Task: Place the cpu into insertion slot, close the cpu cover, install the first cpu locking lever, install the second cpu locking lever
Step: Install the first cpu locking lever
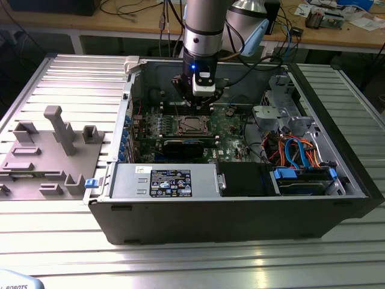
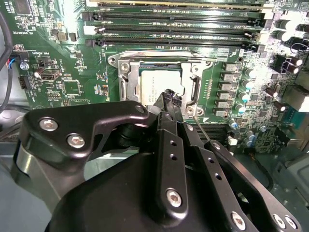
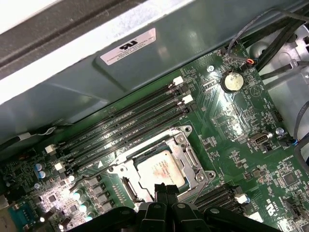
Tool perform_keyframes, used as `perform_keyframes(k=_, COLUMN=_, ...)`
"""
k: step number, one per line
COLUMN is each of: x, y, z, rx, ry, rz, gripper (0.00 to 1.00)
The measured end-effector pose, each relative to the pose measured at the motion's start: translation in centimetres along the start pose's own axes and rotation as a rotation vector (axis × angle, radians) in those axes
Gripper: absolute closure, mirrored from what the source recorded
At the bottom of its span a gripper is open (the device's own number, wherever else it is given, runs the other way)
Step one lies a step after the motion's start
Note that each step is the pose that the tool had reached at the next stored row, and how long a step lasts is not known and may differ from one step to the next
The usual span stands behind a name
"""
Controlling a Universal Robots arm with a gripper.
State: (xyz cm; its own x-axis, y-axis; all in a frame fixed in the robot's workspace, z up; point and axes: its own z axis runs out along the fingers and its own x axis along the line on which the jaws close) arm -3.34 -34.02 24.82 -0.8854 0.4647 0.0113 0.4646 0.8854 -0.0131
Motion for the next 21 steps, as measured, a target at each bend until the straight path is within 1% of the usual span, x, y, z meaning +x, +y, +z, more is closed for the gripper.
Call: perform_keyframes(k=21, x=0.0, y=0.0, z=0.0, rx=0.0002, ry=-0.0002, rz=-0.02, gripper=0.89)
